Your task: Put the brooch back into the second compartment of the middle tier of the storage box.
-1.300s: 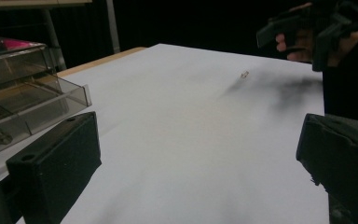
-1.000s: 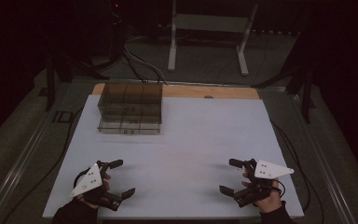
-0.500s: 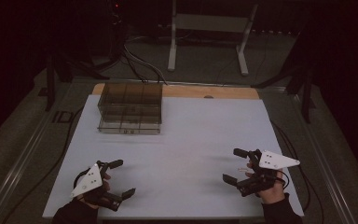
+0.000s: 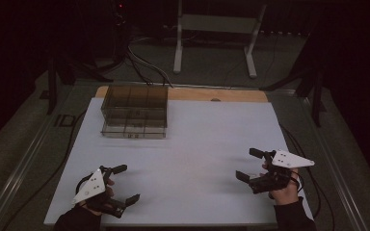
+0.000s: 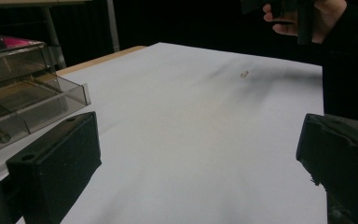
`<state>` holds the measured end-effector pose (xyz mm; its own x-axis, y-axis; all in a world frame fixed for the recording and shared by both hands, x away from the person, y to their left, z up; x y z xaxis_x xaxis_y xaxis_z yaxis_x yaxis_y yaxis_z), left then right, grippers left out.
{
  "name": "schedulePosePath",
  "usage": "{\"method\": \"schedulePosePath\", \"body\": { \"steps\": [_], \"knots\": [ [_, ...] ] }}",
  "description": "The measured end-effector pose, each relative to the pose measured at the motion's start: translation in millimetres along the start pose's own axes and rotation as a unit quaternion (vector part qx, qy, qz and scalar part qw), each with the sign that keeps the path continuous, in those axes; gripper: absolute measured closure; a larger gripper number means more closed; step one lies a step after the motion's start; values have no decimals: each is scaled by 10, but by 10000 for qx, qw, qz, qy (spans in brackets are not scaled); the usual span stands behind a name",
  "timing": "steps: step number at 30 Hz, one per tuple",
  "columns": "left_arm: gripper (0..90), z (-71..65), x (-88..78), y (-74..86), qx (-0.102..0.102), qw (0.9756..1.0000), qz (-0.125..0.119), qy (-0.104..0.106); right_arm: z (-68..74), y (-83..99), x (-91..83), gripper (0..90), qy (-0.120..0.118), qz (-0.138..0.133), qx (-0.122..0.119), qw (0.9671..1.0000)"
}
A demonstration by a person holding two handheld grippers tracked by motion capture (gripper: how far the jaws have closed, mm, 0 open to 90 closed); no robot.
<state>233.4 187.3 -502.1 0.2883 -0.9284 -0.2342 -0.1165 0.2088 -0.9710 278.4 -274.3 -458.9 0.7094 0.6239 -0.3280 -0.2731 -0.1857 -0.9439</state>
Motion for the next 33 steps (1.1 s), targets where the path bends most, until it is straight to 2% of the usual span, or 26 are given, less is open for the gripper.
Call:
{"method": "schedulePosePath", "body": {
  "steps": [14,21,24,26,29,31,33],
  "knots": [
    [4,7,-10,-8,-33,10000,-44,-9,-263,162,3,0,251,277,279,9989],
    [3,-6,3,-1,-25,10000,-1,23,-371,246,-25,0,393,414,275,9980],
    [4,-3,1,1,-30,10000,3,25,-450,282,-49,0,482,433,355,9973],
    [4,-1,-5,-4,-38,10000,-27,19,-487,303,-65,0,543,486,391,9966],
    [4,-2,-6,-2,-41,10000,-7,23,-522,358,-72,0,709,712,261,9946],
    [4,-2,-7,-7,-45,10000,-30,20,-553,402,-74,0,663,871,391,9932],
    [4,-1,-6,-4,-47,10000,-28,4,-584,442,-74,0,775,972,454,9912]
  ]
}}
Point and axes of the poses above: each handheld gripper's, and its own axes: x roughly forward along the jaws, y roughly out of its underside, z roughly to its left, the point moved 3 cm from there along x, roughly forward along the jaws, and after that the axes turned 13 degrees about y, right-handed, at the moved point
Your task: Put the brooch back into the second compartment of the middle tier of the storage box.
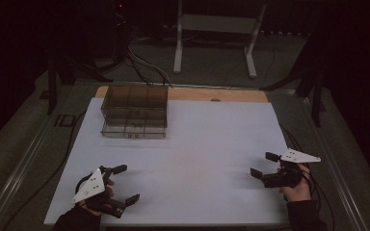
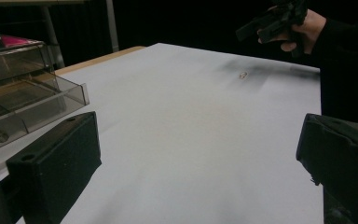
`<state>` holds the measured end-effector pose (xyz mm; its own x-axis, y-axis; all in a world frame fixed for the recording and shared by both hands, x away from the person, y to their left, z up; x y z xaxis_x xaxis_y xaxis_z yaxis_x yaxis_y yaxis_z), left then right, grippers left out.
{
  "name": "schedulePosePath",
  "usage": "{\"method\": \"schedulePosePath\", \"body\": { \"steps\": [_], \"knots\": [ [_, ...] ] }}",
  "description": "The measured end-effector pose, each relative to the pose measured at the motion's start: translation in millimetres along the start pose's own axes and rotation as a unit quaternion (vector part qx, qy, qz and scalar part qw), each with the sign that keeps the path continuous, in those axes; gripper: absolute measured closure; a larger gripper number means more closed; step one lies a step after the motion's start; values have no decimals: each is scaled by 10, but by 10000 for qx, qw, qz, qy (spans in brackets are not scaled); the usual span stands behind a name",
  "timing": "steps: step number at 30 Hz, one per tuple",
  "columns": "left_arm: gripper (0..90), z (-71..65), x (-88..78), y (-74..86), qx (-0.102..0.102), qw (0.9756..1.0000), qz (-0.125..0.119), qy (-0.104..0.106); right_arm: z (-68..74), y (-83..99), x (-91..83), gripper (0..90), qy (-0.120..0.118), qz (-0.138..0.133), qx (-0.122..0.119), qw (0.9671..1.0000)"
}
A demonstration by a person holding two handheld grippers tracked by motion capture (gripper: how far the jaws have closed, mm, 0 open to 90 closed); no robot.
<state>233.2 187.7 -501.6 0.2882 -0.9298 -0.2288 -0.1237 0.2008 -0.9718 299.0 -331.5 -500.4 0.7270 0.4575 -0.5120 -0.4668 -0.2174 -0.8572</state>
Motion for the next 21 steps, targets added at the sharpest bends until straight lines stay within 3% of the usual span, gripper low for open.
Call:
{"method": "schedulePosePath", "body": {
  "steps": [3,12,18,21],
  "knots": [
    [4,0,1,-1,5,10000,15,3,-39,31,-10,0,-64,31,137,9999],
    [4,6,-11,-6,-22,10000,-40,-28,5,105,50,20,57,255,-56,9996],
    [4,4,-13,0,-15,10000,-6,-19,6,141,76,189,76,298,-113,9995],
    [4,7,-10,-1,-12,10000,4,-11,8,177,116,259,150,515,-124,9985]
  ]
}}
Point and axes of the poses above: each handheld gripper's, and its own axes: x roughly forward along the jaws, y roughly out of its underside, z roughly to its left, the point moved 3 cm from there along x, roughly forward along the jaws, and after that the axes turned 13 degrees about y, right-handed, at the moved point
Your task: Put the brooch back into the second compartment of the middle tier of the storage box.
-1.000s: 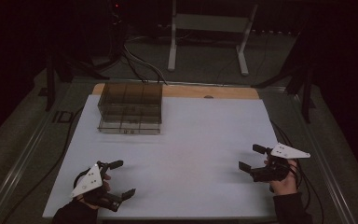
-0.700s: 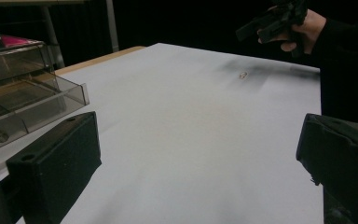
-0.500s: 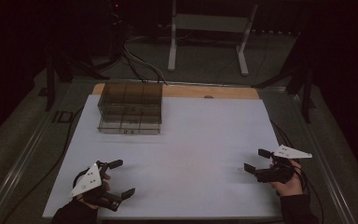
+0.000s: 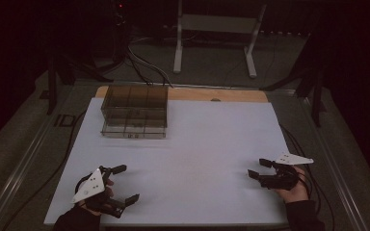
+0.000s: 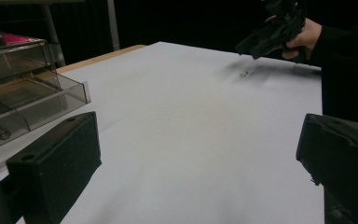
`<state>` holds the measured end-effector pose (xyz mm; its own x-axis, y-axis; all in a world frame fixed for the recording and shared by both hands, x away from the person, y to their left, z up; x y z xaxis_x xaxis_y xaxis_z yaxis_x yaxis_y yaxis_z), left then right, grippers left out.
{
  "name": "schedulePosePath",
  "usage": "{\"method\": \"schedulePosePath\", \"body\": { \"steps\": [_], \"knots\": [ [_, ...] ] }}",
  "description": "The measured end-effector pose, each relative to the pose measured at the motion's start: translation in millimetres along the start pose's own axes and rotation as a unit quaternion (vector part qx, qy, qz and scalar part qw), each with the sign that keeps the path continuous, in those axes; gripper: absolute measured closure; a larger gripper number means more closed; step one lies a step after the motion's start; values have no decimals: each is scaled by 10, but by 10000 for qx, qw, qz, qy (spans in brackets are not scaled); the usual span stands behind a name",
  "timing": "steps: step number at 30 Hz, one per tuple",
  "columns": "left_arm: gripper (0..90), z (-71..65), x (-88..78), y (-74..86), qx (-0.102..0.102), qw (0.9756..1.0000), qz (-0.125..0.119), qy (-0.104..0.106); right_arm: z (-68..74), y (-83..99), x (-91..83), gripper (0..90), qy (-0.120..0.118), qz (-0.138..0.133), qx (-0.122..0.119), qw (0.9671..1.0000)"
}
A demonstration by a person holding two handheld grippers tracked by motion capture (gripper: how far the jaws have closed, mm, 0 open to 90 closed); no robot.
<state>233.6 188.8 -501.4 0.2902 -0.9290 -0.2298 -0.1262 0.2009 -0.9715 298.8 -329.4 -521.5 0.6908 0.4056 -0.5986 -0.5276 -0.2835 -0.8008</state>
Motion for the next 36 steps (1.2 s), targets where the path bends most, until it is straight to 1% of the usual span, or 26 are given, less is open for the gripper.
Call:
{"method": "schedulePosePath", "body": {
  "steps": [2,5,6,8,10,13,16,19,22,25,29,31,33,36],
  "knots": [
    [4,2,-3,0,-15,10000,-21,-19,6,29,54,306,71,246,-3,9997],
    [4,-1,-8,1,-9,10000,-13,-20,24,59,112,356,122,444,-39,9989],
    [4,1,-8,-1,-17,10000,-24,-23,31,63,122,375,124,472,-76,9988],
    [4,3,-7,1,-24,10000,-28,-22,45,74,139,408,184,557,-256,9980],
    [4,-1,-3,4,-17,10000,5,-10,58,84,151,469,183,604,-374,9973],
    [4,0,-6,-3,-26,10000,-44,-22,63,93,162,493,181,626,-454,9968],
    [4,2,-13,-1,-28,10000,-26,-24,65,104,184,554,268,683,-544,9958],
    [4,1,-12,-6,-32,10000,-57,-30,86,107,216,620,394,722,-772,9936],
    [3,-1,-7,1,-13,10000,-11,-24,103,94,220,671,448,745,-878,9923],
    [4,0,-9,-2,-27,10000,-42,-31,109,89,219,747,459,764,-923,9917],
    [4,-2,-15,-4,-17,10000,-45,-32,90,79,213,843,499,848,-867,9914],
    [4,0,-18,-2,-27,10000,-47,-41,79,81,212,845,463,872,-779,9921],
    [4,-1,-14,2,-22,10000,-23,-32,75,78,215,848,461,886,-740,9922],
    [4,-3,-10,-4,-25,10000,-49,-39,76,73,214,855,454,911,-693,9924]
  ]
}}
Point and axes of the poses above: each handheld gripper's, and its own axes: x roughly forward along the jaws, y roughly out of its underside, z roughly to its left, the point moved 3 cm from there along x, roughly forward along the jaws, and after that the axes turned 13 degrees about y, right-handed, at the moved point
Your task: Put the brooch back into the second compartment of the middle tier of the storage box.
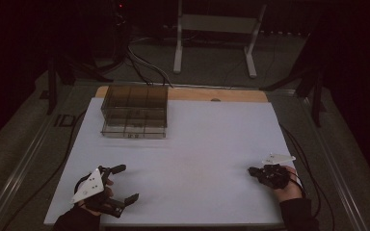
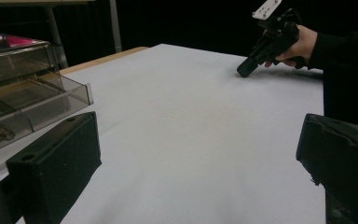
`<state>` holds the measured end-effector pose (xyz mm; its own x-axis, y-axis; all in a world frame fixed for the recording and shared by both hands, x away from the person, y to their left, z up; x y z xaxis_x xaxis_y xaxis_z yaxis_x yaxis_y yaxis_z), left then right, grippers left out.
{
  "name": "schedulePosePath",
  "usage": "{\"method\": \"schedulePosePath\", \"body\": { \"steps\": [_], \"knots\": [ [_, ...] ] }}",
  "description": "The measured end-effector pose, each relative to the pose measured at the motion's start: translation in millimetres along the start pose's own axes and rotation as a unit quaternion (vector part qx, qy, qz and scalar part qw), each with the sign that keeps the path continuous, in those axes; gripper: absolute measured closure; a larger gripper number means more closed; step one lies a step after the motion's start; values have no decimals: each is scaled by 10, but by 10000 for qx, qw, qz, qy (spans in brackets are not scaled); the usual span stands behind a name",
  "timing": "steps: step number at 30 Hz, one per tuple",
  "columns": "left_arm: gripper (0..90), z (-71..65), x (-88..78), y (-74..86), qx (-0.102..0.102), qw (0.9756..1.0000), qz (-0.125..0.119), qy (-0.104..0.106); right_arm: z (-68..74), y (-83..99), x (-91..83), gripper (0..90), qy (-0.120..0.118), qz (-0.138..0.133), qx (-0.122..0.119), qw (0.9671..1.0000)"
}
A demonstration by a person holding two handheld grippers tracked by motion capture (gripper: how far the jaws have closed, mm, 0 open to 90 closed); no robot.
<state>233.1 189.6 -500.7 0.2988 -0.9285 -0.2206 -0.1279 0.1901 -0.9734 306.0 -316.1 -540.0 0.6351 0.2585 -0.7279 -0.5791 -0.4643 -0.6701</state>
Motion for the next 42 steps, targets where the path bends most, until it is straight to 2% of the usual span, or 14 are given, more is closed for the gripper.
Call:
{"method": "schedulePosePath", "body": {
  "steps": [14,21,35,42],
  "knots": [
    [4,-4,12,15,-5,10000,67,7,-5,-58,-105,859,-76,-154,211,9996],
    [4,3,17,22,-5,10000,85,6,55,-110,-106,859,-110,-128,126,9998],
    [4,-6,23,20,-13,10000,59,35,121,-220,-123,859,-347,-216,162,9990],
    [4,0,15,23,-23,10000,64,32,184,-303,-115,859,-340,-206,-2,9992]
  ]
}}
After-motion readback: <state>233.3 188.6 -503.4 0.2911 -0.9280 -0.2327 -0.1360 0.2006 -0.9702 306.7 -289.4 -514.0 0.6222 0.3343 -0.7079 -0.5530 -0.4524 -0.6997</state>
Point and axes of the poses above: each handheld gripper's, and its own axes: x roughly forward along the jaws, y roughly out of its underside, z roughly to its left, the point moved 3 cm from there along x, roughly forward along the jaws, and after that the axes turned 13 degrees about y, right-handed, at the moved point
